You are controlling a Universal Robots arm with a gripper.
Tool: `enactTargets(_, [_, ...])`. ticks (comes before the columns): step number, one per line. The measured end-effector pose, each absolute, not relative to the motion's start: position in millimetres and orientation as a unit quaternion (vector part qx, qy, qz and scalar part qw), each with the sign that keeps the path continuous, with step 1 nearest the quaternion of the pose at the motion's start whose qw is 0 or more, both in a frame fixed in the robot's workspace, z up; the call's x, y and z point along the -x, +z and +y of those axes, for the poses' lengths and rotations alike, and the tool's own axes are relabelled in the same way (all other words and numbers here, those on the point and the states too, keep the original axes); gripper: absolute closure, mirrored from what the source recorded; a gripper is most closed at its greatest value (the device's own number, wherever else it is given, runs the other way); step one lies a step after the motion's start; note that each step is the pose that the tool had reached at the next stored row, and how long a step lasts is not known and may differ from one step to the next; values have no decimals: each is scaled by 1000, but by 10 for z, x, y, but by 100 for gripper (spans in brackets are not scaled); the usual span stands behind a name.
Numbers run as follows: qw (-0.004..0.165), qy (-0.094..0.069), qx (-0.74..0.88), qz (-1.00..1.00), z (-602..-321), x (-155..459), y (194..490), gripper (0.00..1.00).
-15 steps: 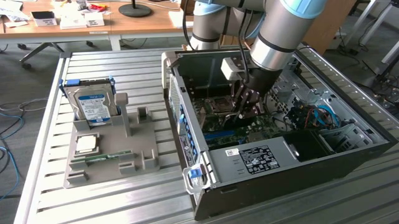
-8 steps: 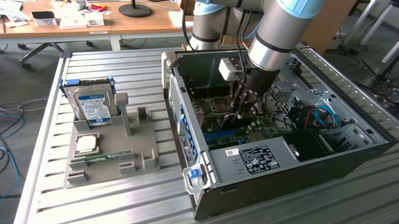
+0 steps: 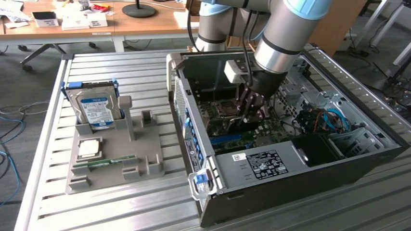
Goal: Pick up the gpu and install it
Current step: 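Insert the gpu into the slot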
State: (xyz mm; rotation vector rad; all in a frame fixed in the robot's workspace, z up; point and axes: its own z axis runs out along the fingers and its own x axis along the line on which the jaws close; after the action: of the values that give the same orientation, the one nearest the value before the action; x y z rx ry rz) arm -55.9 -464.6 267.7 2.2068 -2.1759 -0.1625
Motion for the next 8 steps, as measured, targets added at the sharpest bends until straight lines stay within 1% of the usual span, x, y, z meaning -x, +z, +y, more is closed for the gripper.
enactTargets(8, [19,-52,-710,-702,-4645,602,2645,73])
